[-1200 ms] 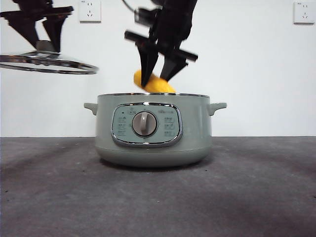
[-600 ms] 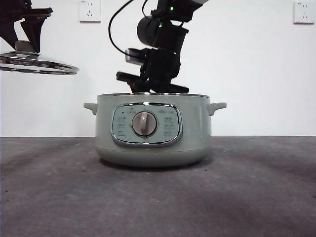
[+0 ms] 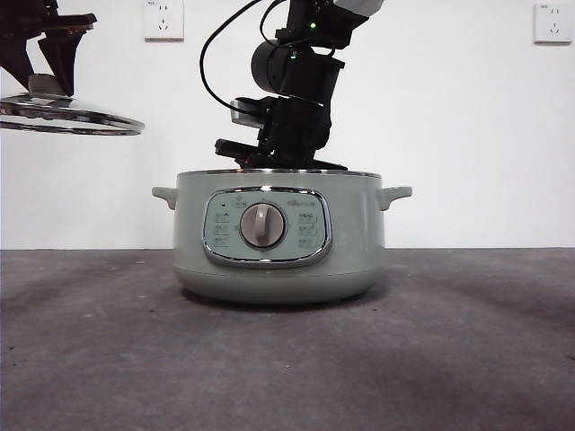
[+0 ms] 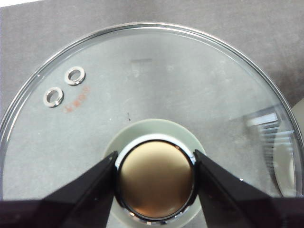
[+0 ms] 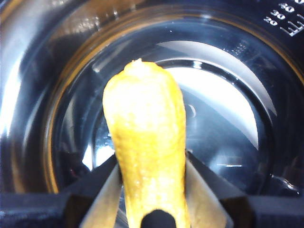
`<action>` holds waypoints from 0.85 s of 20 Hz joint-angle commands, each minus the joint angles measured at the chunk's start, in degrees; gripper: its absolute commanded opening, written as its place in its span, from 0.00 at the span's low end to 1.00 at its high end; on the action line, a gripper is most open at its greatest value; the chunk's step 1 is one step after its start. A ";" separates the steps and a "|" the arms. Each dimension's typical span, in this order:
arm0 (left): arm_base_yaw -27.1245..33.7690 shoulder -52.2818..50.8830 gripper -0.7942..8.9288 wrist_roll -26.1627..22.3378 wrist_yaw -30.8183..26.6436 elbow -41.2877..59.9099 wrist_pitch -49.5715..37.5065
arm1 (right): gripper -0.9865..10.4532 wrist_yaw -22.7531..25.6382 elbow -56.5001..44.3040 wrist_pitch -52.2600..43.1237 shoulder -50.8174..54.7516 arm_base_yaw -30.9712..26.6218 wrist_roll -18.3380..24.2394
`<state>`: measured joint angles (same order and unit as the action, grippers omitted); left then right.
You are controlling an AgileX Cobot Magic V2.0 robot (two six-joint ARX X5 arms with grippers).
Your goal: Pick up the corn,open the lid,put the corn in the pot,close the lid
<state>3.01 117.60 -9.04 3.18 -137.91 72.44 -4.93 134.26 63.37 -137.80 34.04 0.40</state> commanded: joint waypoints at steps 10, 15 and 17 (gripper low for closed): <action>0.07 -1.42 0.07 -0.68 0.31 -0.44 -0.68 | 0.59 -0.70 0.17 2.29 1.53 0.66 -0.42; -0.46 -1.42 0.07 -0.61 3.28 -0.44 0.31 | 0.58 0.87 0.17 5.05 7.74 0.85 -0.39; -1.73 -1.42 0.07 -0.61 3.28 -0.44 1.05 | 0.52 1.20 0.17 7.65 10.93 0.85 -0.13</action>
<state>1.61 117.60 -9.02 5.96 -137.91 74.81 -3.64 134.26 71.35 -127.04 34.76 0.23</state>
